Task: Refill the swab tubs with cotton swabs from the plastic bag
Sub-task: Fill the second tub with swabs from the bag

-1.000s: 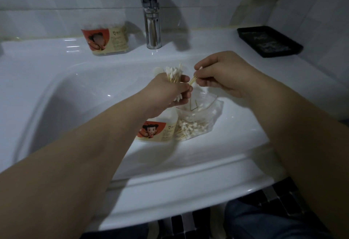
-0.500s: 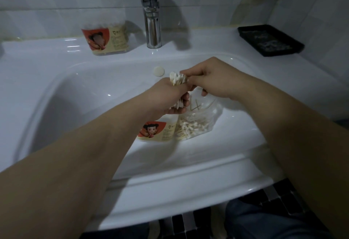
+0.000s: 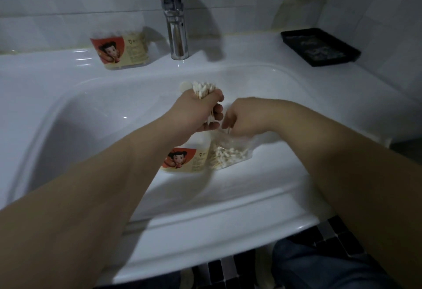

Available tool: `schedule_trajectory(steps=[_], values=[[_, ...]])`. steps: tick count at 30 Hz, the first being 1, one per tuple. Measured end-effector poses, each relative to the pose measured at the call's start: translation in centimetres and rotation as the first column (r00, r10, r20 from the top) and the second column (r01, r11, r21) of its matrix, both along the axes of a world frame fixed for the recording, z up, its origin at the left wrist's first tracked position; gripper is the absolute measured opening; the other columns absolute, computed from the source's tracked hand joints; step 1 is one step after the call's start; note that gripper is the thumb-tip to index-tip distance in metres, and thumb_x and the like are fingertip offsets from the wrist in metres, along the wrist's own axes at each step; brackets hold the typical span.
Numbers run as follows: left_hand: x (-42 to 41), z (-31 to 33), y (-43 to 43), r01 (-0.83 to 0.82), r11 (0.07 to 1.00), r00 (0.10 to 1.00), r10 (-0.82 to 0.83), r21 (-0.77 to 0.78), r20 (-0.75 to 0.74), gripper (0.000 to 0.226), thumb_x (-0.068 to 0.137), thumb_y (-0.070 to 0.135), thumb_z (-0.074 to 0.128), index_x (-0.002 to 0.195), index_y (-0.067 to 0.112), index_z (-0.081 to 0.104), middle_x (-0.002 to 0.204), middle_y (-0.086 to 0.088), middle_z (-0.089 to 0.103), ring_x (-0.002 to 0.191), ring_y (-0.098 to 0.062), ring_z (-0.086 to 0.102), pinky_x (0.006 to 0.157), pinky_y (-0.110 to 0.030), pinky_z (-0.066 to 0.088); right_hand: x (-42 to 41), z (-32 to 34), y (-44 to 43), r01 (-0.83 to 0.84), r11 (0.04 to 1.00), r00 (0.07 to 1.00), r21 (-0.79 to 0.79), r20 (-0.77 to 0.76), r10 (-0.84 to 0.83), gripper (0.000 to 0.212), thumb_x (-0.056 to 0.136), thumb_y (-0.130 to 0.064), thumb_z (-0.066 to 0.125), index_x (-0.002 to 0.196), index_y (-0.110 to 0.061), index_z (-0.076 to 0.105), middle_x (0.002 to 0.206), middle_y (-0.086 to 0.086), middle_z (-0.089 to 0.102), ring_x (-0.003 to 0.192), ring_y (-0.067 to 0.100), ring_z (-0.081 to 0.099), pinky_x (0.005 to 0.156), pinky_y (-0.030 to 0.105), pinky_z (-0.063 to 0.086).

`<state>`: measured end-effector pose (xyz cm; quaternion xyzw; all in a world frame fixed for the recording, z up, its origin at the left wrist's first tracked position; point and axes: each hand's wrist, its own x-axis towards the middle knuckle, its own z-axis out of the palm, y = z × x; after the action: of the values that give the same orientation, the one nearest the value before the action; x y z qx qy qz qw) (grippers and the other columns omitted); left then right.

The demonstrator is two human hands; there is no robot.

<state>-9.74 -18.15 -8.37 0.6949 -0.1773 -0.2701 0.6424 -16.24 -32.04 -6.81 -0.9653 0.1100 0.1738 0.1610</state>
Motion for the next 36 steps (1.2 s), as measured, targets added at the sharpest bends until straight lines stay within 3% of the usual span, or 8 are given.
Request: schedule_trajectory(steps=[5,9,11,14,18,25,30,36], values=[[0.1,-0.1,0.1,0.003,1.000,1.000,-0.003,0.012,0.003,0.018,0.102,0.029,0.058,0.093,0.015,0.065,0.076,-0.002,0.064,0.070,-0.015,0.065,0.061,-0.025,0.058,0.1,-0.9,1.2,-0.083,0.992,0.994,-0.091,-0.085,0.075,0.005,0.083,-0.027,0.066,0.084,-0.024,0.070,0.073,-0.004,0.067,0.071,0.017,0.064,0.065,0.032,0.055],[0.1,0.0,0.2,0.006,1.000,1.000,-0.006,0.013,0.012,0.018,0.103,0.029,0.057,0.095,0.015,0.064,0.075,0.000,0.063,0.069,-0.014,0.065,0.065,-0.026,0.059,0.5,-1.2,1.2,-0.093,0.987,0.990,-0.131,-0.115,0.078,0.021,0.090,-0.029,0.059,0.103,-0.022,0.073,0.097,0.002,0.074,0.090,0.021,0.068,0.085,0.038,0.059],[0.1,0.0,0.2,0.011,1.000,1.000,-0.011,0.016,0.014,0.018,0.103,0.030,0.056,0.095,0.015,0.064,0.075,0.000,0.063,0.069,-0.014,0.065,0.066,-0.027,0.059,0.8,-1.6,1.2,-0.105,0.981,0.987,-0.165,-0.137,0.083,0.025,0.094,-0.024,0.055,0.112,-0.018,0.072,0.101,0.004,0.072,0.090,0.021,0.067,0.079,0.031,0.055],[0.1,0.0,0.2,0.018,0.999,1.000,-0.019,0.029,0.023,0.018,0.103,0.030,0.057,0.094,0.016,0.065,0.076,0.000,0.064,0.069,-0.013,0.066,0.065,-0.027,0.059,1.1,-1.7,1.6,-0.133,0.967,0.983,-0.219,-0.153,0.101,0.018,0.096,-0.027,0.055,0.087,-0.015,0.063,0.079,0.001,0.062,0.071,0.018,0.057,0.059,0.027,0.043],[0.1,0.0,0.2,0.017,0.999,0.999,-0.018,0.038,0.027,0.018,0.103,0.030,0.057,0.095,0.016,0.065,0.077,-0.001,0.065,0.071,-0.014,0.066,0.066,-0.027,0.059,1.2,-2.2,1.8,-0.161,0.955,0.977,-0.250,-0.177,0.118,0.032,0.100,-0.033,0.046,0.075,-0.016,0.053,0.074,0.000,0.053,0.067,0.015,0.049,0.059,0.026,0.035],[0.1,0.2,0.2,0.008,0.999,1.000,-0.010,0.051,0.027,0.017,0.103,0.029,0.058,0.094,0.016,0.065,0.080,-0.003,0.065,0.076,-0.017,0.065,0.058,-0.022,0.057,1.2,-2.0,2.2,-0.105,0.982,0.984,-0.154,-0.158,0.080,0.019,0.099,-0.017,0.050,0.082,-0.010,0.054,0.073,0.002,0.053,0.064,0.015,0.049,0.053,0.023,0.036],[0.1,0.1,0.2,0.003,0.999,0.999,-0.004,0.053,0.033,0.013,0.100,0.024,0.061,0.094,0.014,0.067,0.080,-0.006,0.067,0.076,-0.019,0.067,0.059,-0.024,0.058,0.9,-1.0,1.3,0.084,0.991,0.994,0.106,-0.077,-0.076,0.011,0.087,-0.007,0.060,0.077,-0.012,0.061,0.067,0.004,0.060,0.061,0.020,0.060,0.055,0.029,0.048],[-0.2,0.0,0.1,0.021,0.999,0.999,-0.023,0.050,0.030,0.011,0.099,0.020,0.061,0.094,0.012,0.066,0.076,-0.005,0.068,0.071,-0.019,0.068,0.061,-0.030,0.061,0.3,-0.9,1.6,0.015,0.993,0.981,0.118,-0.194,0.008,0.013,0.089,-0.011,0.056,0.077,-0.013,0.061,0.063,-0.002,0.057,0.062,0.016,0.054,0.056,0.025,0.045]])
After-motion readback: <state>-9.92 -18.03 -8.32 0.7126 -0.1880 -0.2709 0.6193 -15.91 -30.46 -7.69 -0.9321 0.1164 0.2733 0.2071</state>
